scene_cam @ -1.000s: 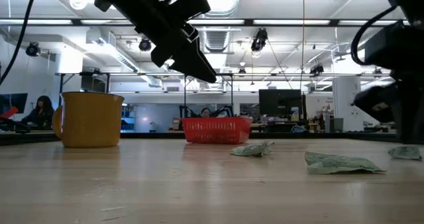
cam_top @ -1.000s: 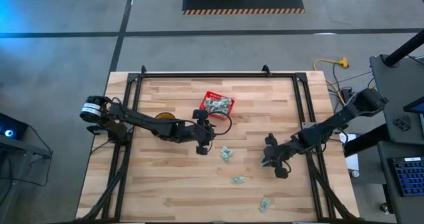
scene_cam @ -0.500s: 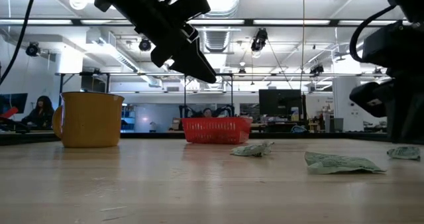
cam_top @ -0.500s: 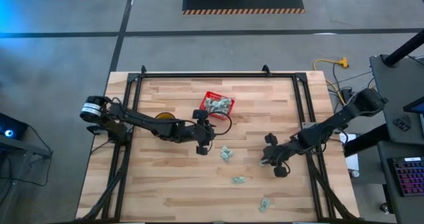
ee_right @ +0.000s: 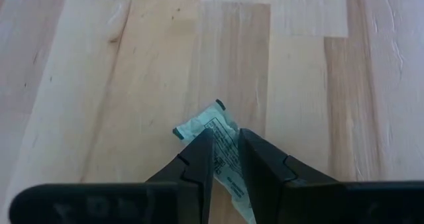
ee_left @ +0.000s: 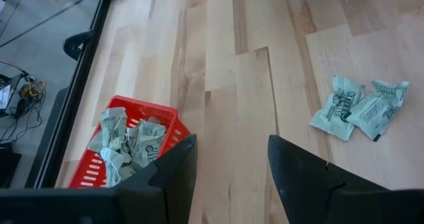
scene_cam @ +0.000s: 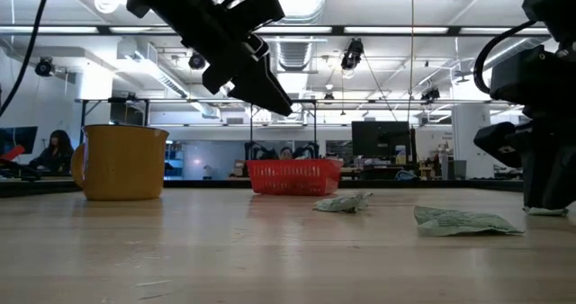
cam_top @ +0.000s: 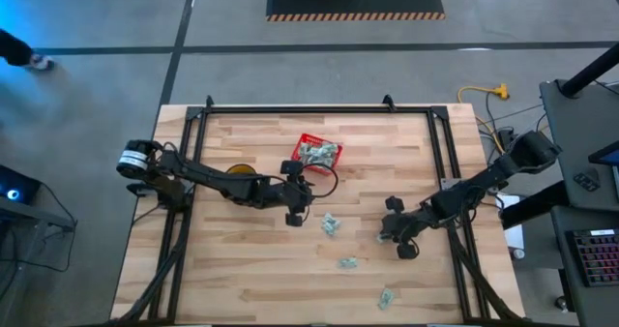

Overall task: Pick and place Stevia / Truvia into bins
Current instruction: Put the stevia packet into the red basket

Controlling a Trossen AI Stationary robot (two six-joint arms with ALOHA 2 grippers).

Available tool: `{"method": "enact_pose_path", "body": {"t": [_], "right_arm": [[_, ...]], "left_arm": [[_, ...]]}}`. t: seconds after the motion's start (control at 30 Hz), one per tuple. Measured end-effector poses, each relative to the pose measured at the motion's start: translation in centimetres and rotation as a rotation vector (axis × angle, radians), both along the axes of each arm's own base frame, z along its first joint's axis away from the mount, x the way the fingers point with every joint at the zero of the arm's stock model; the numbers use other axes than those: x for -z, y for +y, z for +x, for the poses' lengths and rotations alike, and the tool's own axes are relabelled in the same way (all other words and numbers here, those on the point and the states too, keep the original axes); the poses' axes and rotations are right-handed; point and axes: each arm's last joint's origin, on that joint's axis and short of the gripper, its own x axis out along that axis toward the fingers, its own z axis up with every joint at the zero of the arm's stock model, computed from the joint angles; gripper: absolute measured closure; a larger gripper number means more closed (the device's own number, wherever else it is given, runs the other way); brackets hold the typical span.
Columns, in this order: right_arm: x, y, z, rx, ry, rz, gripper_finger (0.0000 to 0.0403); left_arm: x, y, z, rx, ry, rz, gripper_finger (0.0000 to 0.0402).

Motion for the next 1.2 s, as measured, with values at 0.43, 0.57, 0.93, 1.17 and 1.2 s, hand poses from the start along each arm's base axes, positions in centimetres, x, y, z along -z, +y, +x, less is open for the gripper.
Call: {"method": "enact_pose_path", "body": {"t": [0.43, 0.57, 0.93, 1.17, 1.2], "right_arm": [[0.0, -0.2, -0.1, -0.031, -0.017, -0.079, 0.037], [-0.2, -0.2, 0.0, -0.077, -0.03, -0.115, 0.0391], [-3.3, 0.2, 2.6, -0.089, -0.225, -0.48, 0.0394], [-6.0, -2.0, 5.2, 0.127, -0.384, -0.817, 0.0394], [-6.4, -2.7, 5.6, 0.147, -0.402, -0.825, 0.0394]], "left_arm": [[1.2, 0.1, -0.5, 0.001, 0.025, 0.003, 0.0233], [1.1, 0.1, -0.4, 0.002, 0.004, 0.001, 0.0233], [1.1, 0.1, -0.5, 0.003, 0.013, 0.004, 0.0233], [1.2, 0.1, -0.6, 0.003, 0.029, 0.007, 0.0233], [1.3, 0.1, -0.6, 0.003, 0.031, 0.007, 0.0233]]}}
